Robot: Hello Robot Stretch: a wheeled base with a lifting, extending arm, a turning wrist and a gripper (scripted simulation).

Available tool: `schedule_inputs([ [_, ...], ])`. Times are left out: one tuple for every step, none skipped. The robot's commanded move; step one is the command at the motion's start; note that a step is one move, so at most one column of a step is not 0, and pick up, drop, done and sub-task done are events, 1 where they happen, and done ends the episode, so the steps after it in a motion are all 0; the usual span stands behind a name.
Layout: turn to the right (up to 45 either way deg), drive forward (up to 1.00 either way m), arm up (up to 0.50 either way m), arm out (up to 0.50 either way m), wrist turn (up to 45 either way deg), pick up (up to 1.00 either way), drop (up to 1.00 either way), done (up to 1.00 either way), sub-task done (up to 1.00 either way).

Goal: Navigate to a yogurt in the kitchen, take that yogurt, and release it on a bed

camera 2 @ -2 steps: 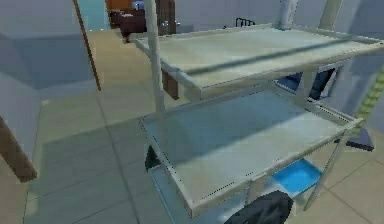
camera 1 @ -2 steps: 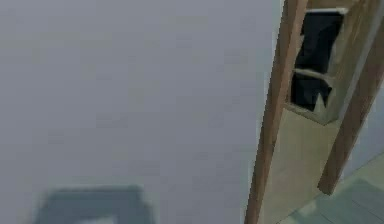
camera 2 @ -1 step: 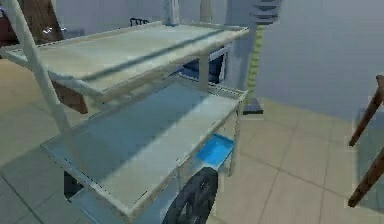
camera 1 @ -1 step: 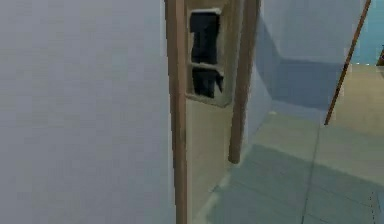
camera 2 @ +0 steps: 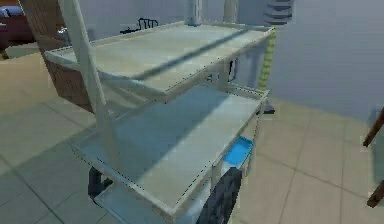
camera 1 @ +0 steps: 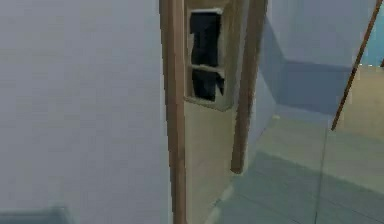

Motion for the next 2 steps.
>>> schedule_inputs([
  [18.0,0.0,0.0,0.0,0.0,0.0,0.0,0.0,0.0],
  [0.0,0.95,0.0,0.0,0.0,0.0,0.0,0.0,0.0],
])
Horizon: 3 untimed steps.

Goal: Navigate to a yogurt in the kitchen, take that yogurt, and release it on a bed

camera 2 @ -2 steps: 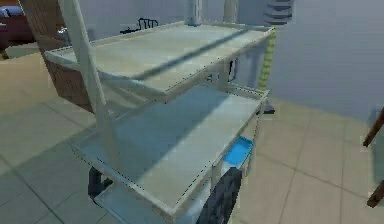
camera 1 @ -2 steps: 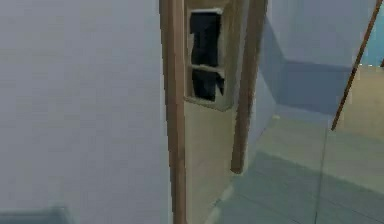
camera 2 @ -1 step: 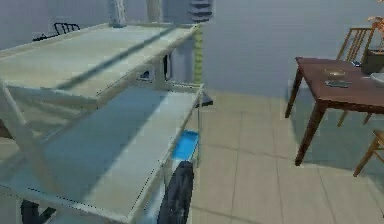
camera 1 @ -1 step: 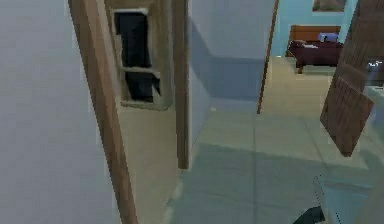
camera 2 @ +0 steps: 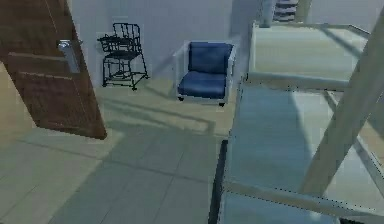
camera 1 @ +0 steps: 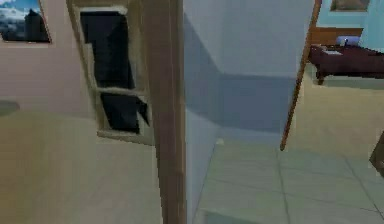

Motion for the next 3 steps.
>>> schedule_inputs([
  [-45.0,0.0,0.0,0.0,0.0,0.0,0.0,0.0,0.0],
  [-6.0,0.0,0.0,0.0,0.0,0.0,0.0,0.0,0.0],
  [0.0,0.4,0.0,0.0,0.0,0.0,0.0,0.0,0.0],
])
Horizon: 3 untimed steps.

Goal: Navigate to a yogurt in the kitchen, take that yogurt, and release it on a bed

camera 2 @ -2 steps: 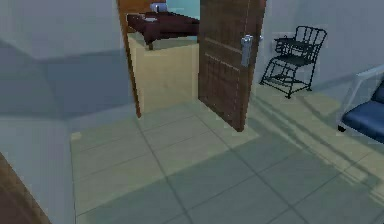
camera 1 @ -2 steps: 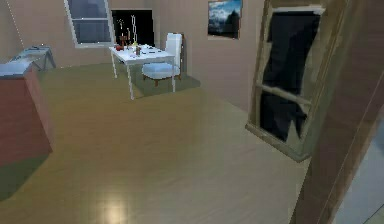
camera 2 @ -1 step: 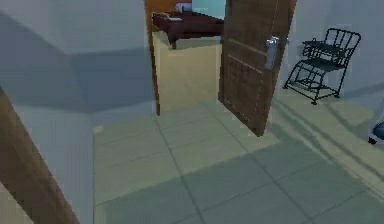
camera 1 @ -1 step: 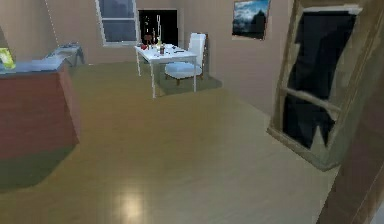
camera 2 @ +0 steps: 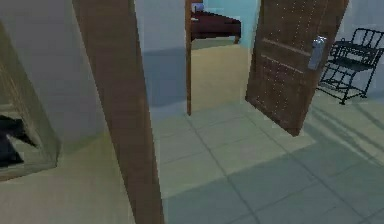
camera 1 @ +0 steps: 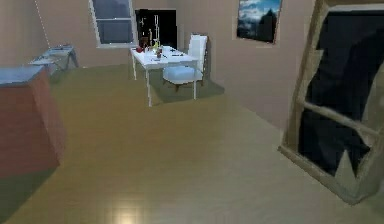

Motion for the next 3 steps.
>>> schedule_inputs([
  [-18.0,0.0,0.0,0.0,0.0,0.0,0.0,0.0,0.0],
  [0.0,0.05,0.0,0.0,0.0,0.0,0.0,0.0,0.0],
  [3.0,0.0,0.0,0.0,0.0,0.0,0.0,0.0,0.0],
])
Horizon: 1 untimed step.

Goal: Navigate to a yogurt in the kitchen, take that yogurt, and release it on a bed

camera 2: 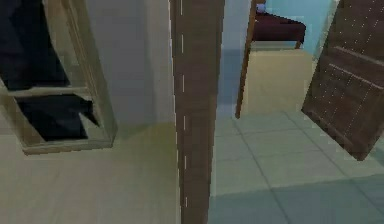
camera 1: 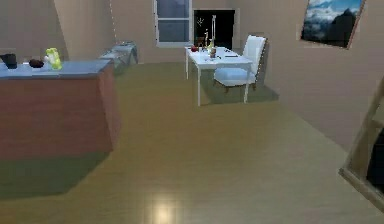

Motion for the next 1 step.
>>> schedule_inputs([
  [0.0,1.0,0.0,0.0,0.0,0.0,0.0,0.0,0.0],
])
